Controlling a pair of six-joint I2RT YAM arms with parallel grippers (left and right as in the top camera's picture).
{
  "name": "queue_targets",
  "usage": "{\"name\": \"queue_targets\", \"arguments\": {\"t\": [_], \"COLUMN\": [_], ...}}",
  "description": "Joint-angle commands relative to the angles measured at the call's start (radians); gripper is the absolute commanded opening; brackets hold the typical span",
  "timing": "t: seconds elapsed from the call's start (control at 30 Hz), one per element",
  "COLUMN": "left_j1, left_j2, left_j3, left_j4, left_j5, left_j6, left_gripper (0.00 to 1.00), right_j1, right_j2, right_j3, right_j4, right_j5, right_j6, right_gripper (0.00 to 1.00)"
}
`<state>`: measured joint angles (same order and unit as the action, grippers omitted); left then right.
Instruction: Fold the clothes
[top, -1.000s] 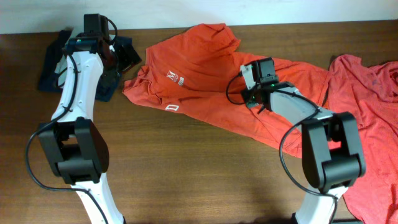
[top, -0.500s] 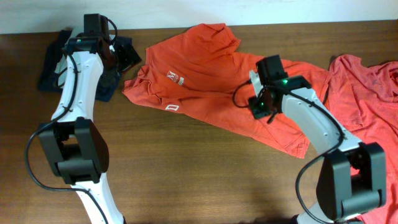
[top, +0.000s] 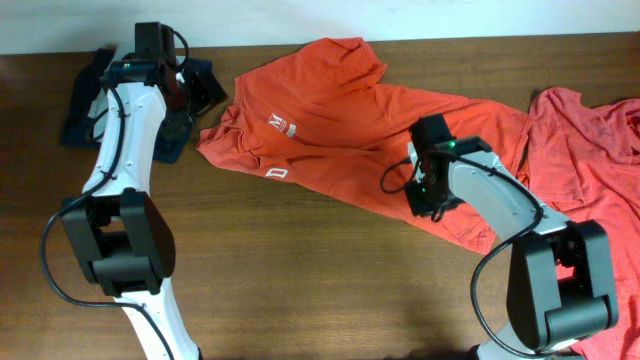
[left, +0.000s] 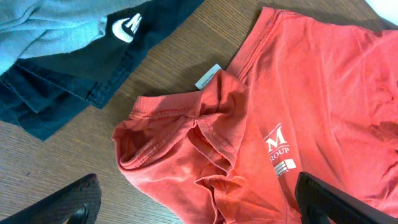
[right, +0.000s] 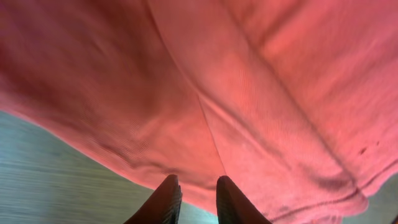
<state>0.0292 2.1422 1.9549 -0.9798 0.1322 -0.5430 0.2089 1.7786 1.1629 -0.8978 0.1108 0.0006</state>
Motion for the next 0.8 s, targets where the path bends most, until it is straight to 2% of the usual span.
{"name": "queue_targets", "arguments": {"t": [0.0,0.33,0.57,0.77], "left_j1": [-0.003,-0.003,-0.003,-0.003], "left_j2": [0.005,0.005,0.005,0.005], "left_j3": [-0.006,-0.006,-0.006,-0.006], "left_j4": [0.001,0.001,0.002,0.001], "left_j5": [0.01,0.01,0.01,0.01], "left_j6": [-0.006,-0.006,-0.006,-0.006], "left_gripper": [0.99,0.99,0.99,0.99], "right_j1": [-0.016,-0.059,-0.061,-0.06], "right_j2": [0.003,0.003,0.003,0.003], "right_j3": [-0.044,-0.138,-0.146,-0.153], "right_j4": [0.007,0.13,0.135,0.136], "right_j5": [0.077,0.11,0.11,0.08], "right_j6": [0.016,0.016,0.016,0.016], "right_gripper": [0.25,0.26,0.27,0.32]}}
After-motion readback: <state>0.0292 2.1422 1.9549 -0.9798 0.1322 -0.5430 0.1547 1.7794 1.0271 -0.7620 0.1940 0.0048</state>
